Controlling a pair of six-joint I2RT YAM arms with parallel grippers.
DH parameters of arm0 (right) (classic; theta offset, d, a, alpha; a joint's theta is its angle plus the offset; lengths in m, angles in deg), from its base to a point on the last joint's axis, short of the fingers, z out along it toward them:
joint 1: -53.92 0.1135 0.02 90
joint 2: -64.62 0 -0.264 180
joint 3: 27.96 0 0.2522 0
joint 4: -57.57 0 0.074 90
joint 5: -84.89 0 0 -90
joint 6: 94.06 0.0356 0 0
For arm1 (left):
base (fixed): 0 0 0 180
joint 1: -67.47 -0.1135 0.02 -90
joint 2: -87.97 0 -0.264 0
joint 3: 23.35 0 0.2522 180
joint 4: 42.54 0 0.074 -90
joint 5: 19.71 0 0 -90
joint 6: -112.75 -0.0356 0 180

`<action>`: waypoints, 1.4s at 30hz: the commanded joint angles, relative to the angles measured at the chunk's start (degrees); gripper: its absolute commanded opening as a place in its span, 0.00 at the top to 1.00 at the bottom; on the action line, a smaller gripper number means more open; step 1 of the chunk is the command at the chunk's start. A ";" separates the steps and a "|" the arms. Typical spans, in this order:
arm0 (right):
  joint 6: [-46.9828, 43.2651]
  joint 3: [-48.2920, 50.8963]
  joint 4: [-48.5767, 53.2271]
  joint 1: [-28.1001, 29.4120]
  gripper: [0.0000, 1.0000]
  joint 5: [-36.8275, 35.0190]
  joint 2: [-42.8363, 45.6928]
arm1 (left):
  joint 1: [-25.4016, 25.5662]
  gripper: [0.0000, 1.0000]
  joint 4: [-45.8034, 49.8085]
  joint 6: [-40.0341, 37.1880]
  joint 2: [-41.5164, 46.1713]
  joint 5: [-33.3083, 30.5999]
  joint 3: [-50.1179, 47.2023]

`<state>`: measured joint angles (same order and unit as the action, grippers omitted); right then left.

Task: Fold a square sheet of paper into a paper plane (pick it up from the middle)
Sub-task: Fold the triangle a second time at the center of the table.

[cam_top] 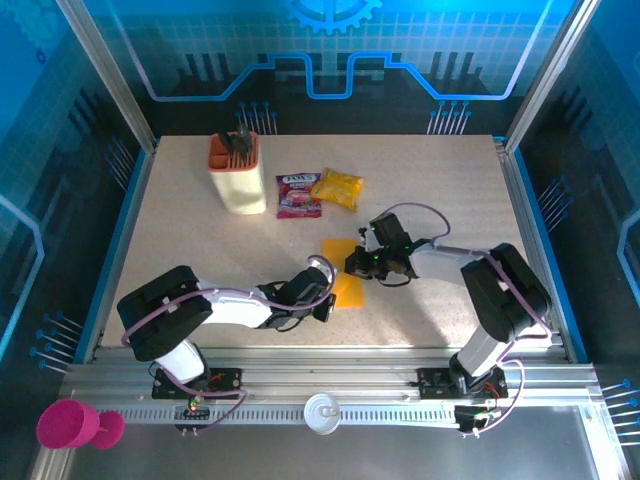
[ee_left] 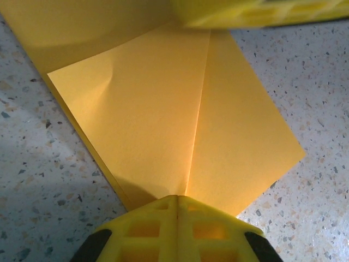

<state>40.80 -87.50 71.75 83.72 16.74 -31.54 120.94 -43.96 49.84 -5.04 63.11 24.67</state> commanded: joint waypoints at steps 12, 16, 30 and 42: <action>1.87 2.08 -4.39 0.52 1.00 -2.24 -8.12 | -2.92 1.00 11.85 2.63 6.10 4.04 4.41; 1.81 2.45 -4.38 0.43 1.00 -2.32 -8.43 | -3.25 1.00 12.49 0.52 6.21 8.49 7.05; 1.98 3.06 -4.35 0.39 1.00 -2.77 -9.18 | -5.64 1.00 5.88 -0.27 1.11 14.13 4.33; 1.94 3.96 -4.36 0.34 1.00 -3.47 -9.26 | -8.45 1.00 1.99 1.23 -3.13 17.65 1.31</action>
<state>42.63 -85.88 62.24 84.24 16.85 -37.88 112.61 -41.56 50.91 -7.46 78.70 27.93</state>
